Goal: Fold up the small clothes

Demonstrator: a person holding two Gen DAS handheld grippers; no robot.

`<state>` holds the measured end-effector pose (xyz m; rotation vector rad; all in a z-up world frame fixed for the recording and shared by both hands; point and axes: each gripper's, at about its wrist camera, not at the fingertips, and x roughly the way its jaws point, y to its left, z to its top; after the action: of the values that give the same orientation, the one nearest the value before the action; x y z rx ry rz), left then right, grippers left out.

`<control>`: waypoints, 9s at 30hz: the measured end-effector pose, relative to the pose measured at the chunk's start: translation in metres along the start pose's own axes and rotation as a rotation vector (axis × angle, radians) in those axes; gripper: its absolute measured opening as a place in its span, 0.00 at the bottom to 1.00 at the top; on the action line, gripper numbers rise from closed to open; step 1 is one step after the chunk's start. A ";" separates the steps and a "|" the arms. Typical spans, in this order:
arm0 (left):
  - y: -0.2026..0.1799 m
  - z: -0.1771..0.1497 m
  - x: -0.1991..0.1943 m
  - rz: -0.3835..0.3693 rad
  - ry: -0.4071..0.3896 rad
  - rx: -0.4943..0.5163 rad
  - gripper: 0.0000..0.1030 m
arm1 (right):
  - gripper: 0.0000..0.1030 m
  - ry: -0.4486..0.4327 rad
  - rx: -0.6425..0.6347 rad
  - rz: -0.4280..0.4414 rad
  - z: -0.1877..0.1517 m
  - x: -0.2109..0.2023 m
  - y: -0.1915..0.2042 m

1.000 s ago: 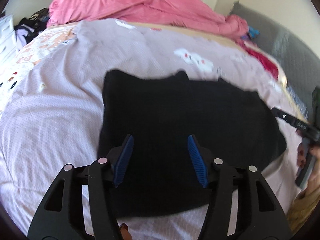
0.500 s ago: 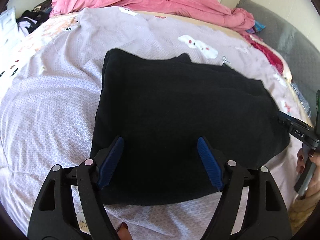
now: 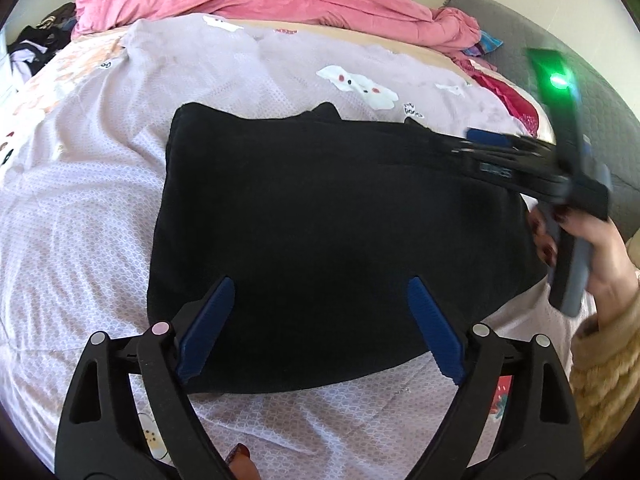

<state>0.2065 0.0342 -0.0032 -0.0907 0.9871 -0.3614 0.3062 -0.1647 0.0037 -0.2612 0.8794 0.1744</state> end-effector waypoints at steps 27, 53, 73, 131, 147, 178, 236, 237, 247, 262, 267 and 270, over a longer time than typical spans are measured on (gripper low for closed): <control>-0.001 0.005 0.012 0.016 -0.001 0.008 0.85 | 0.08 -0.016 -0.104 0.013 0.011 0.048 0.013; -0.002 0.002 0.021 0.119 -0.005 0.063 0.89 | 0.41 0.002 0.414 -0.004 -0.149 -0.031 -0.106; 0.033 0.018 -0.010 0.143 -0.064 -0.032 0.91 | 0.88 -0.181 0.334 0.040 -0.141 -0.106 -0.055; 0.053 0.060 0.023 -0.210 -0.091 -0.358 0.88 | 0.11 -0.368 -0.086 0.148 -0.094 -0.100 0.123; -0.046 0.066 0.003 -0.261 -0.172 -0.204 0.19 | 0.09 -0.427 0.074 0.143 -0.122 -0.138 0.063; -0.196 0.090 0.116 -0.231 0.045 -0.087 0.41 | 0.19 -0.145 0.710 0.367 -0.191 -0.081 -0.093; -0.137 0.012 0.068 -0.016 -0.016 0.028 0.77 | 0.52 -0.097 0.607 0.245 -0.172 -0.073 -0.134; -0.136 0.011 0.068 -0.016 -0.015 0.026 0.77 | 0.56 -0.107 0.579 0.210 -0.171 -0.077 -0.131; -0.127 0.008 0.066 -0.026 -0.009 -0.008 0.82 | 0.88 -0.242 0.507 0.073 -0.180 -0.113 -0.116; -0.136 -0.011 0.011 0.001 -0.127 0.048 0.91 | 0.96 -0.469 0.457 -0.017 -0.208 -0.183 -0.094; -0.137 -0.032 -0.014 0.024 -0.199 0.092 0.91 | 0.96 -0.511 0.426 -0.029 -0.225 -0.202 -0.075; -0.136 -0.051 -0.023 0.023 -0.208 0.111 0.91 | 0.96 -0.506 0.417 -0.039 -0.236 -0.209 -0.065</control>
<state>0.1175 -0.0813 0.0198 -0.0159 0.7608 -0.3768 0.0179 -0.3054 0.0328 0.1543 0.3908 0.0135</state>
